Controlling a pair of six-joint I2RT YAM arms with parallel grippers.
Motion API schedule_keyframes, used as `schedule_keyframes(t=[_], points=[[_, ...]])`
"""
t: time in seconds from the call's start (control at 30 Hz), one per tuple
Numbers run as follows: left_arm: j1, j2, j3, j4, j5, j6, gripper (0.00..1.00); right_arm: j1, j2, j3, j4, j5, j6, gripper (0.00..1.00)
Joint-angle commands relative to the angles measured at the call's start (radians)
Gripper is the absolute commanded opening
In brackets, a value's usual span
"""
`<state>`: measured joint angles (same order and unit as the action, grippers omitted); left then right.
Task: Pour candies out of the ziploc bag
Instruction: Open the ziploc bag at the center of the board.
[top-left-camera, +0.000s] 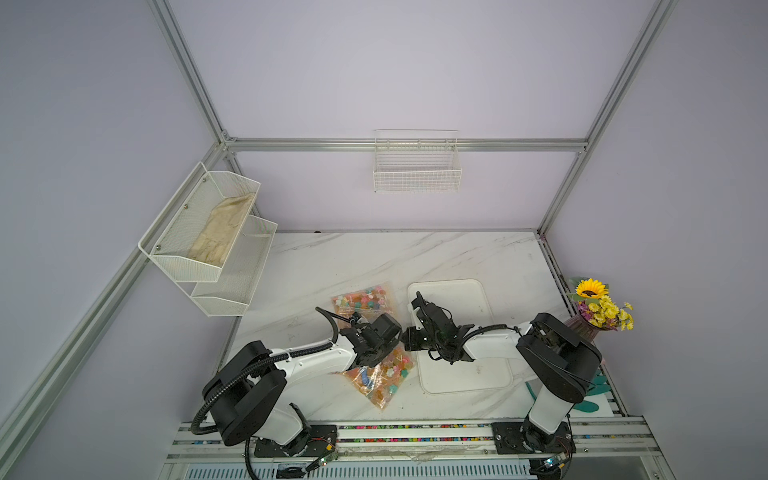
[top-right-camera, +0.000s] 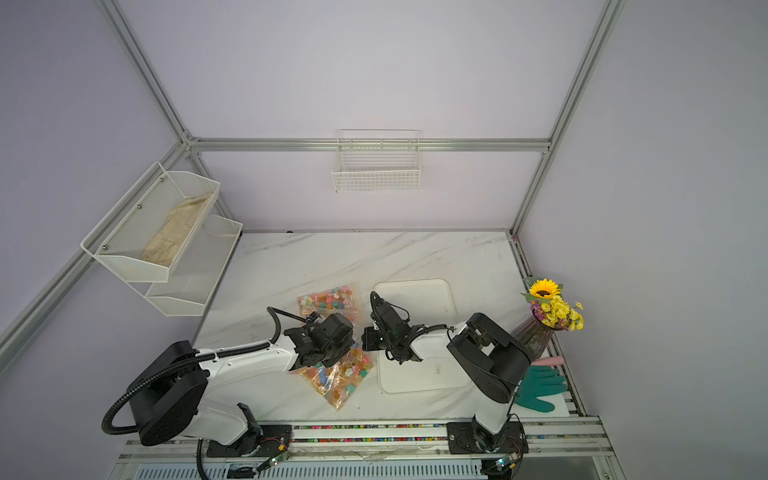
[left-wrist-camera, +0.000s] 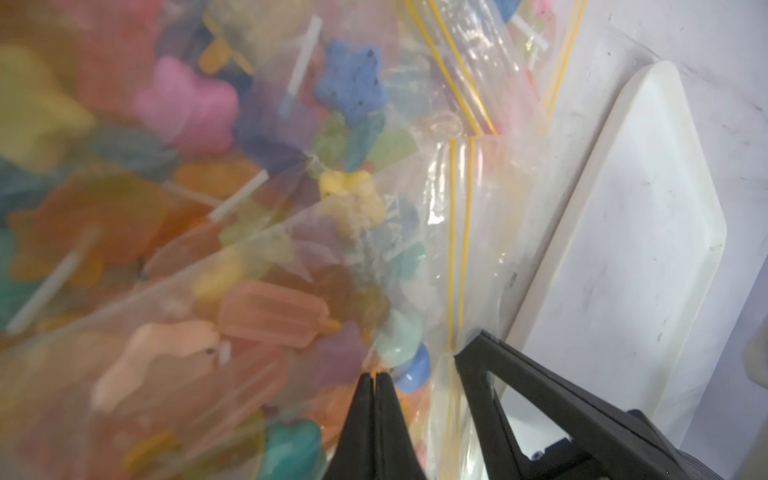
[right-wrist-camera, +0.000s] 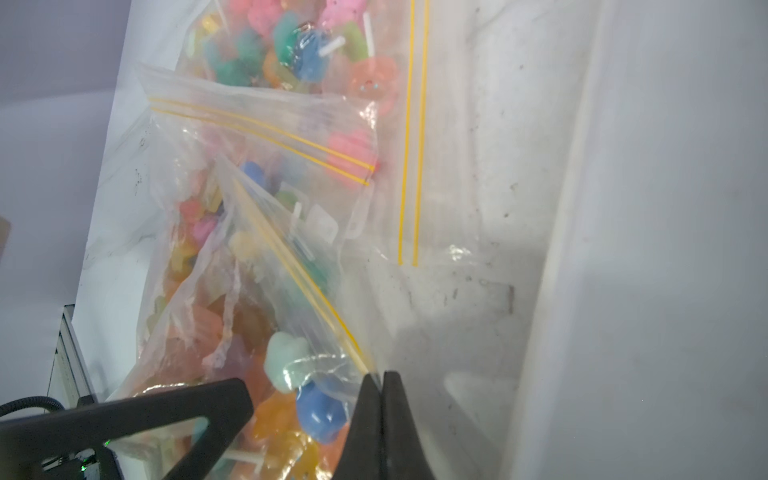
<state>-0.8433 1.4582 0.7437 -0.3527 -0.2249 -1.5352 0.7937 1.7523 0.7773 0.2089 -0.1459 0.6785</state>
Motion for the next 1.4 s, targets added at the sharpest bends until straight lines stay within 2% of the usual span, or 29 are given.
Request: schedule_keyframes(t=[0.0, 0.2, 0.27, 0.4, 0.43, 0.5, 0.8, 1.17, 1.37], points=[[-0.007, -0.028, -0.046, -0.027, -0.028, -0.024, 0.00, -0.009, 0.007, 0.014, -0.013, 0.050, 0.024, 0.00], [-0.008, -0.035, -0.048, -0.028, -0.051, -0.039, 0.00, -0.008, -0.023, -0.011, 0.050, -0.014, -0.030, 0.00], [-0.006, -0.085, -0.042, -0.028, -0.065, -0.052, 0.01, -0.009, -0.041, -0.026, 0.067, -0.034, -0.047, 0.00], [-0.007, -0.107, -0.008, -0.028, -0.099, -0.035, 0.38, -0.009, -0.061, -0.034, 0.067, -0.056, -0.081, 0.00], [-0.006, -0.105, 0.003, -0.028, -0.103, -0.028, 0.45, -0.009, -0.062, -0.035, 0.066, -0.062, -0.085, 0.00], [-0.004, -0.093, 0.024, -0.029, -0.111, -0.015, 0.52, -0.009, -0.062, -0.032, 0.064, -0.075, -0.093, 0.00], [0.023, 0.012, 0.078, 0.023, -0.076, 0.019, 0.53, -0.009, -0.046, -0.014, 0.060, -0.140, -0.114, 0.00], [0.031, 0.002, 0.108, 0.078, -0.066, 0.076, 0.54, -0.009, -0.045, -0.009, 0.034, -0.161, -0.117, 0.00], [0.030, 0.020, 0.114, 0.081, -0.055, 0.075, 0.50, -0.009, -0.043, -0.010, 0.026, -0.143, -0.109, 0.00]])
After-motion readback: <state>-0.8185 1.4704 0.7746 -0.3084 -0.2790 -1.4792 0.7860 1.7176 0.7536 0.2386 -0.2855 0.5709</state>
